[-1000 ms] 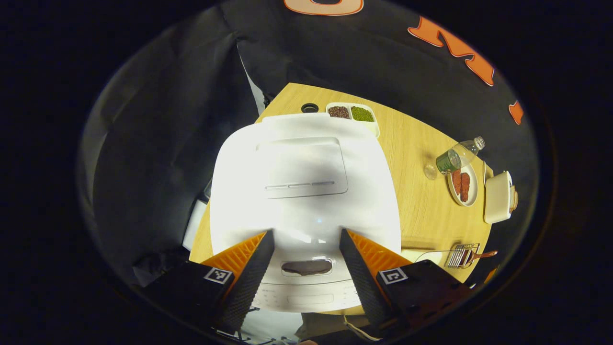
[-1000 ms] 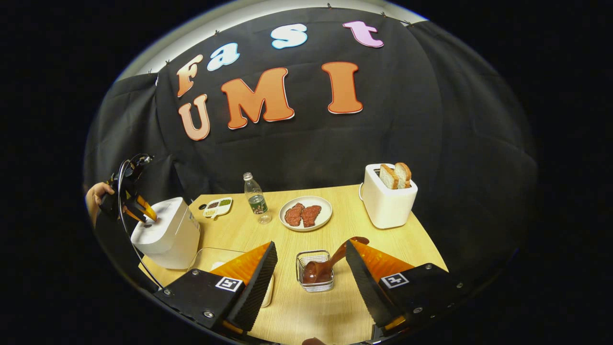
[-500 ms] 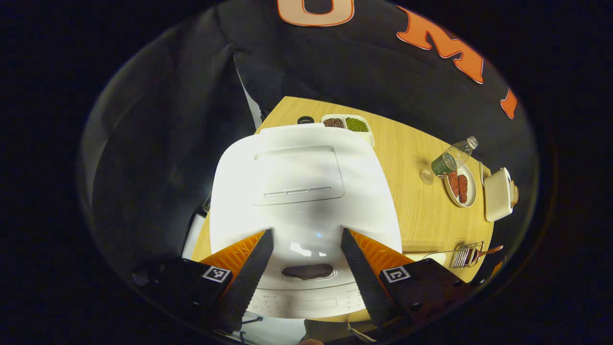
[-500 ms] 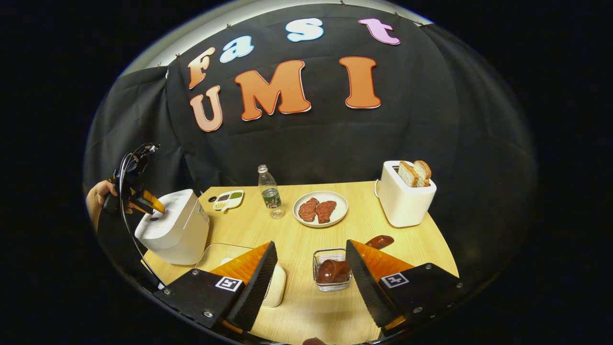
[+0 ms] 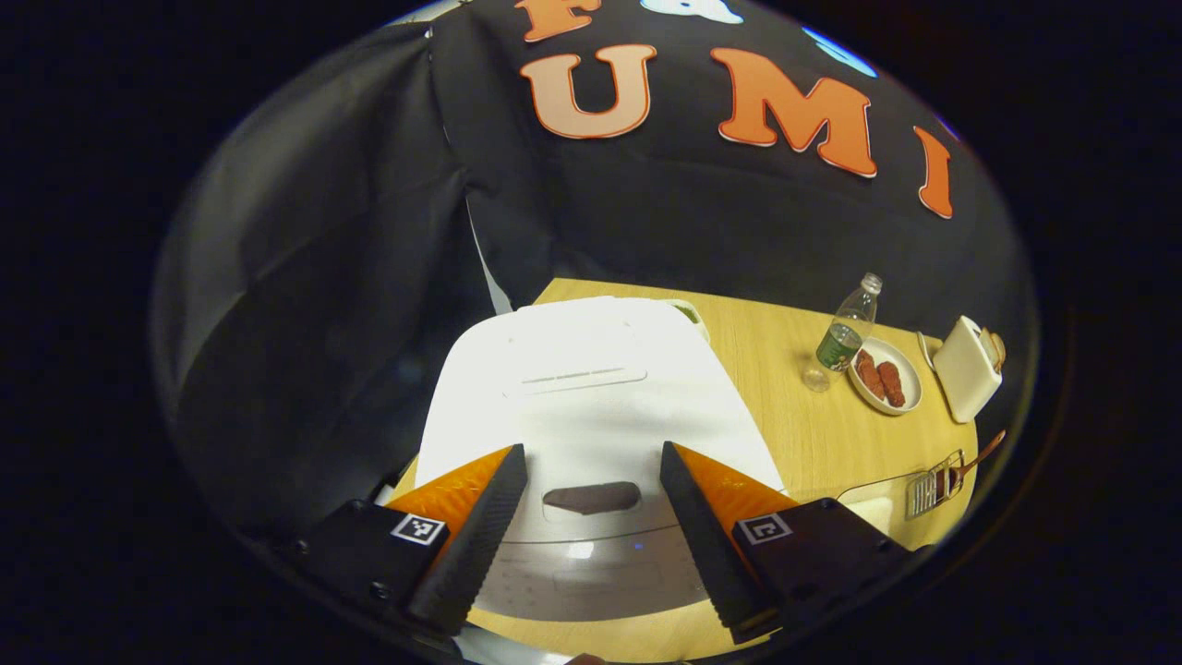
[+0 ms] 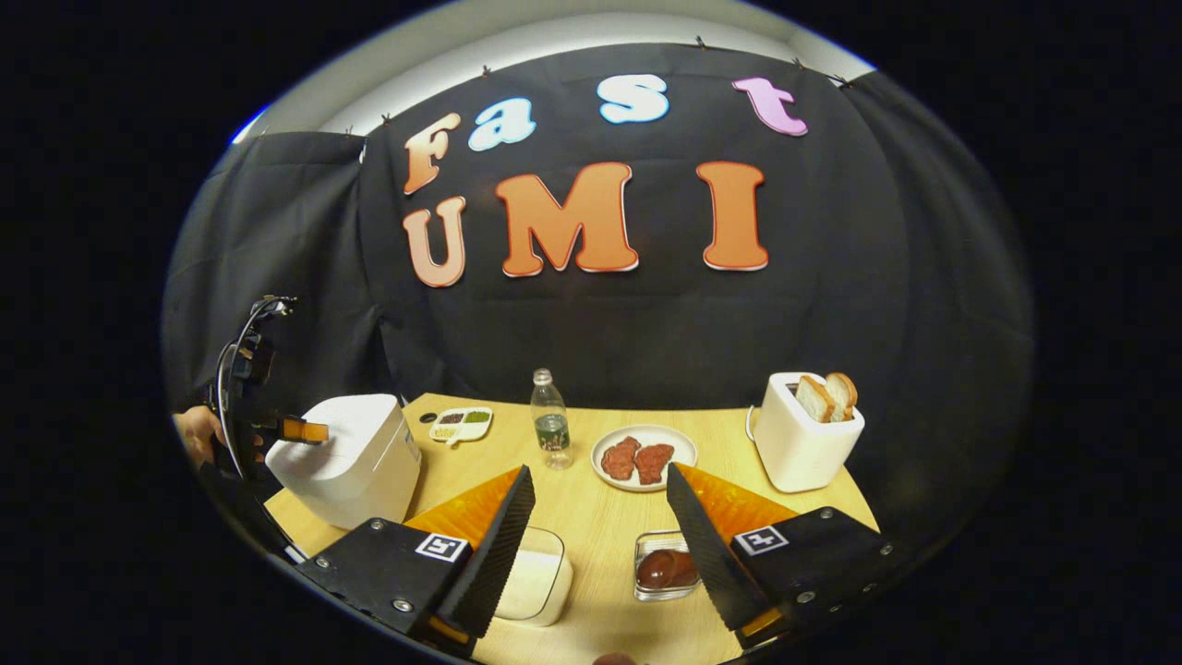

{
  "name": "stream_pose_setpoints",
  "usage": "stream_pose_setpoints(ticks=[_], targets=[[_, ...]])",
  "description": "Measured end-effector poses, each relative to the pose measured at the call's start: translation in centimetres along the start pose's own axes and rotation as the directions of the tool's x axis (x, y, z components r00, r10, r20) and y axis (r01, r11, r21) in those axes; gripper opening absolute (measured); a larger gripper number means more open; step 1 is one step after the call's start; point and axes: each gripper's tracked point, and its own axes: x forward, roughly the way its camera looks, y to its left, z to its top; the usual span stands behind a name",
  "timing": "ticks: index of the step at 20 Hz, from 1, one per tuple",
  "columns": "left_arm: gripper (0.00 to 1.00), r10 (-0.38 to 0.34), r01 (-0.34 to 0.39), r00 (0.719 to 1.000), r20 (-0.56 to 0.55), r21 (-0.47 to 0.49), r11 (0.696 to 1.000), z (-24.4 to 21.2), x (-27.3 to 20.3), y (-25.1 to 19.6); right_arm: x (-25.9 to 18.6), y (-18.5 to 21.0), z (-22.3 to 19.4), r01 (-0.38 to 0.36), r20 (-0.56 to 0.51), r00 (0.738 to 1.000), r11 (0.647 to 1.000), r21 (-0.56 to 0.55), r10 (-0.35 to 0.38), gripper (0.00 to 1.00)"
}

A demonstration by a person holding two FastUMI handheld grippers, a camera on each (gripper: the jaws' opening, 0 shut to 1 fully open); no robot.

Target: Close the left gripper, press the button to open the rice cooker; take a wooden spoon from the chopstick holder with the right hand, scoop a spoonful of rice and pour it into the rice cooker, then put the wooden spoon back into the chopstick holder.

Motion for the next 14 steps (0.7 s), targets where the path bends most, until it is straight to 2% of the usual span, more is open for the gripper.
stream_pose_setpoints(ticks=[2,5,8,13,14], targets=[[0.99,-0.038,0.042,0.993,0.109,-0.035,0.999,1.0,-2.3,-1.1,0.4,1.5,0.7,-0.027,0.056,0.998,0.999,-0.035,0.029,0.89],[0.99,-0.024,0.021,0.970,0.243,0.014,1.000,1.6,-5.1,-2.1,1.0,3.8,-0.2,-0.062,0.039,0.997,0.996,-0.066,0.065,0.90],[0.99,-0.087,0.067,0.946,0.312,0.073,0.995,1.5,-8.5,-4.7,1.0,5.0,0.7,-0.045,0.089,0.995,0.997,-0.070,0.051,0.92],[1.00,-0.063,0.024,0.880,0.471,0.088,0.996,4.0,-13.3,-5.7,0.6,7.0,2.9,-0.049,0.200,0.978,0.995,-0.084,0.065,0.92],[1.00,-0.082,0.036,0.869,0.487,0.104,0.994,4.1,-13.8,-6.5,0.5,7.3,3.3,-0.047,0.219,0.974,0.996,-0.081,0.063,0.92]])
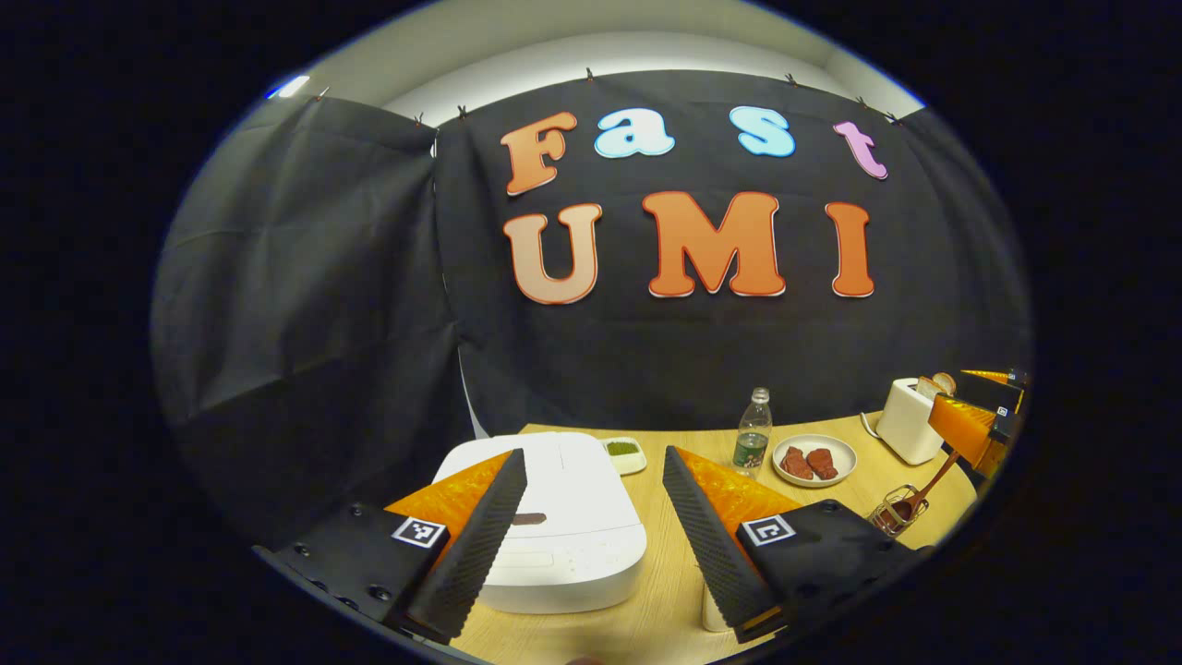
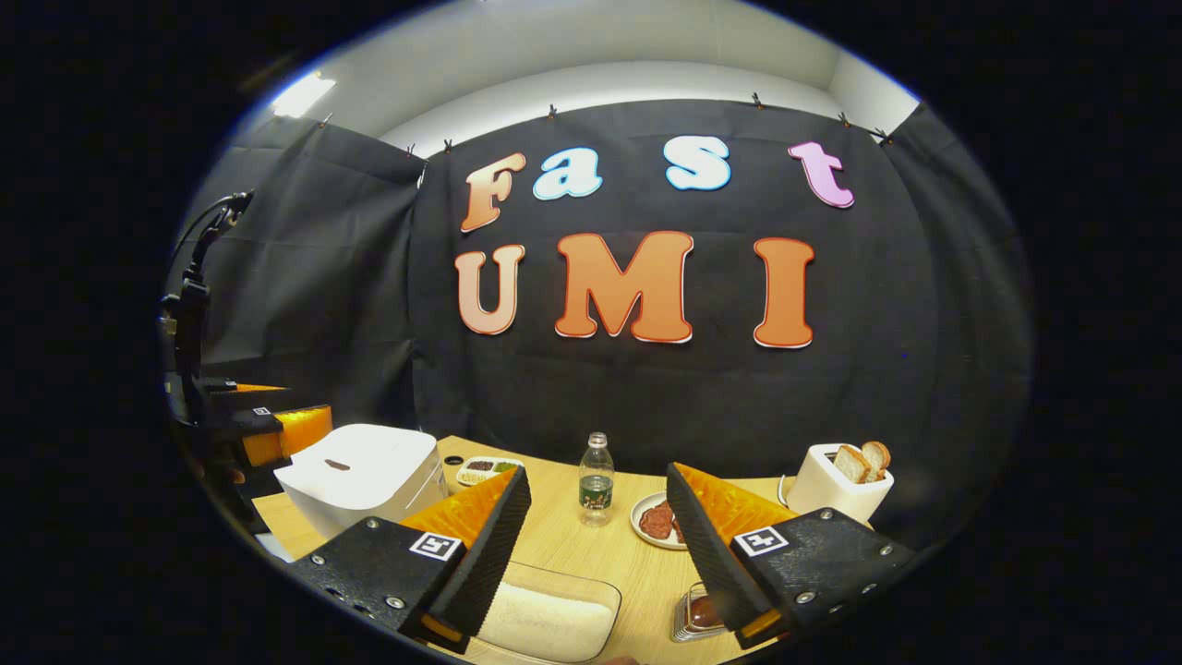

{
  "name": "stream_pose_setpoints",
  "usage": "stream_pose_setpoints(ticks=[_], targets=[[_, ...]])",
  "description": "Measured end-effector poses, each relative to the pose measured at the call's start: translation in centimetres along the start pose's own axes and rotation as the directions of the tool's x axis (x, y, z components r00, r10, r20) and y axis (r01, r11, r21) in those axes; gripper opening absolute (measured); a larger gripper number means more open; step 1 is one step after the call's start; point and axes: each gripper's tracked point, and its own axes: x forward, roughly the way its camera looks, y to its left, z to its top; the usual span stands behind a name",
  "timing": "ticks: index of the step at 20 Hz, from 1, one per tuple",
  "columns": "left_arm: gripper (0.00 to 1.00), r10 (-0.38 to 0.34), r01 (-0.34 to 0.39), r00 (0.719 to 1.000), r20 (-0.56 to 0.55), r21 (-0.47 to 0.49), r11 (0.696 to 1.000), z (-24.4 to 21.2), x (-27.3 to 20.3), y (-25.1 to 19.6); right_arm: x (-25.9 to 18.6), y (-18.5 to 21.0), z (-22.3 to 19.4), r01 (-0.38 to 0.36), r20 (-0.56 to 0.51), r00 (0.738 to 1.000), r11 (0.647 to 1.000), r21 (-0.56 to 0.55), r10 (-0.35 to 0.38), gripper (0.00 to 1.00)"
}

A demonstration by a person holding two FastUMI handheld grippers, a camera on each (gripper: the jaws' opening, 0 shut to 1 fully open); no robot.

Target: Close the left gripper, press the button to open the rice cooker; take a wooden spoon from the chopstick holder with the right hand, scoop a spoonful of rice and pour it into the rice cooker, then put the wooden spoon back into the chopstick holder.

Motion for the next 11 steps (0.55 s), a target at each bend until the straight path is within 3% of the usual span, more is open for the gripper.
stream_pose_setpoints(ticks=[3,11], targets=[[1.00,-0.074,0.073,0.997,0.025,0.028,0.997,0.1,-1.0,-2.4,0.1,0.9,0.8,-0.020,0.040,0.999,1.000,0.007,0.020,0.92],[1.00,-0.153,0.152,0.987,0.042,0.041,0.988,0.6,-2.3,-5.7,0.0,0.0,0.7,-0.007,0.042,0.999,1.000,0.018,0.006,0.92]])
